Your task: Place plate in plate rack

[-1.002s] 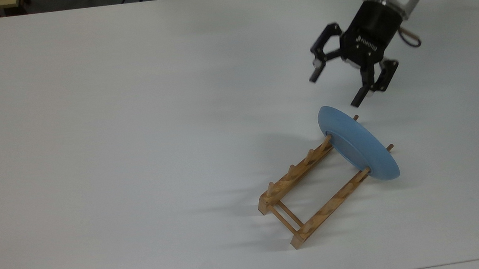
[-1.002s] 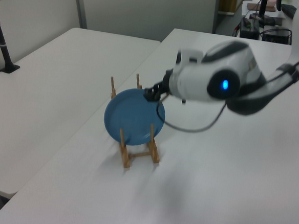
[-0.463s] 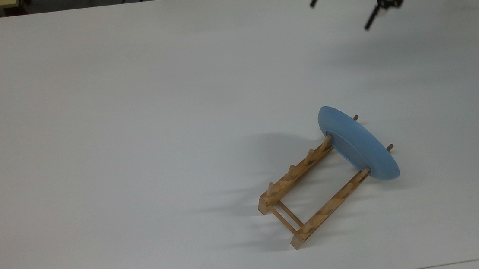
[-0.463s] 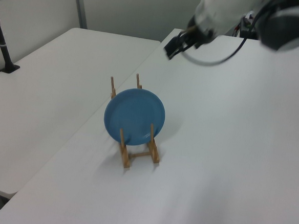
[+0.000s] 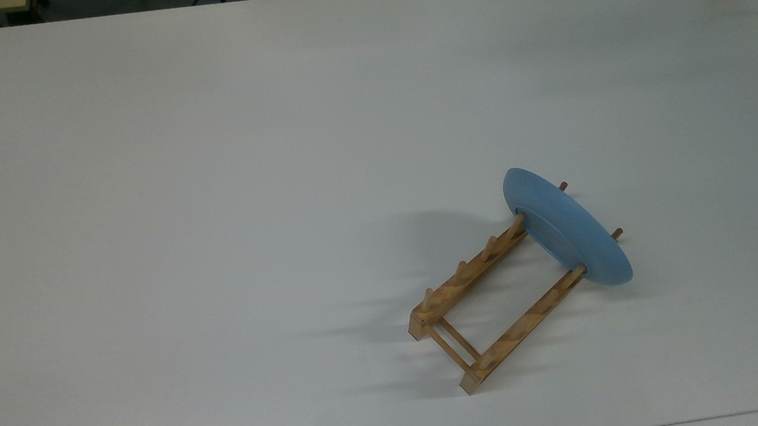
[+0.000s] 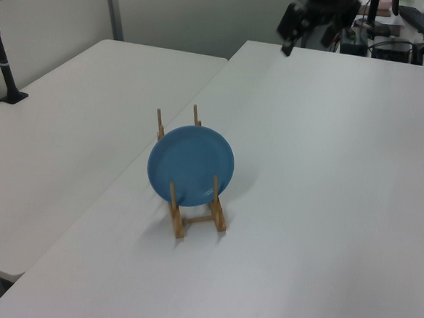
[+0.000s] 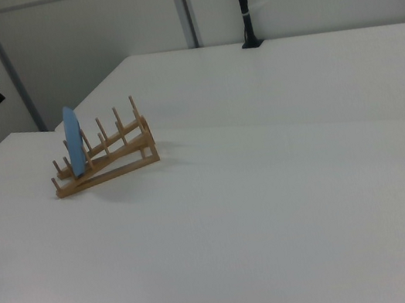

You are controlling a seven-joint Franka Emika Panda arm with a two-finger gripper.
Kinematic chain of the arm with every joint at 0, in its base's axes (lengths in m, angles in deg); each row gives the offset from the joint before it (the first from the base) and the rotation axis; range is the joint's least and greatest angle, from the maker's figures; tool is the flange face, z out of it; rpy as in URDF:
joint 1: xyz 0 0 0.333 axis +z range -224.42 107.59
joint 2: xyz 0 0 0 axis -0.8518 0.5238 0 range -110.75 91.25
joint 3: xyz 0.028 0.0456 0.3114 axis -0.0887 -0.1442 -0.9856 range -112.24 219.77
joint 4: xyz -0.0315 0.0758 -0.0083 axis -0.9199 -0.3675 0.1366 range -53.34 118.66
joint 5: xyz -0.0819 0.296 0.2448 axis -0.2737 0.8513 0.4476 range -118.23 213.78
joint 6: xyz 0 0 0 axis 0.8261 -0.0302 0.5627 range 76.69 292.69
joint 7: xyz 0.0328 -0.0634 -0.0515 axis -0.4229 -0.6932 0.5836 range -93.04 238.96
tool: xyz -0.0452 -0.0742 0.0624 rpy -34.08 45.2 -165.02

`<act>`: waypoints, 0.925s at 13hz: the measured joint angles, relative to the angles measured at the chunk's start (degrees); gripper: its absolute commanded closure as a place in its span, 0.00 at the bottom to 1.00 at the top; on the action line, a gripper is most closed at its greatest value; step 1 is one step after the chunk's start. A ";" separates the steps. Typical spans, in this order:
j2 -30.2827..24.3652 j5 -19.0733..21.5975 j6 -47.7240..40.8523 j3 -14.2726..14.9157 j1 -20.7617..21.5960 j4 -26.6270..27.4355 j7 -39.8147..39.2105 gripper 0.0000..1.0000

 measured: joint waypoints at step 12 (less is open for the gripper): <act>-6.58 22.78 -5.76 18.88 -7.57 7.24 -42.85 0.00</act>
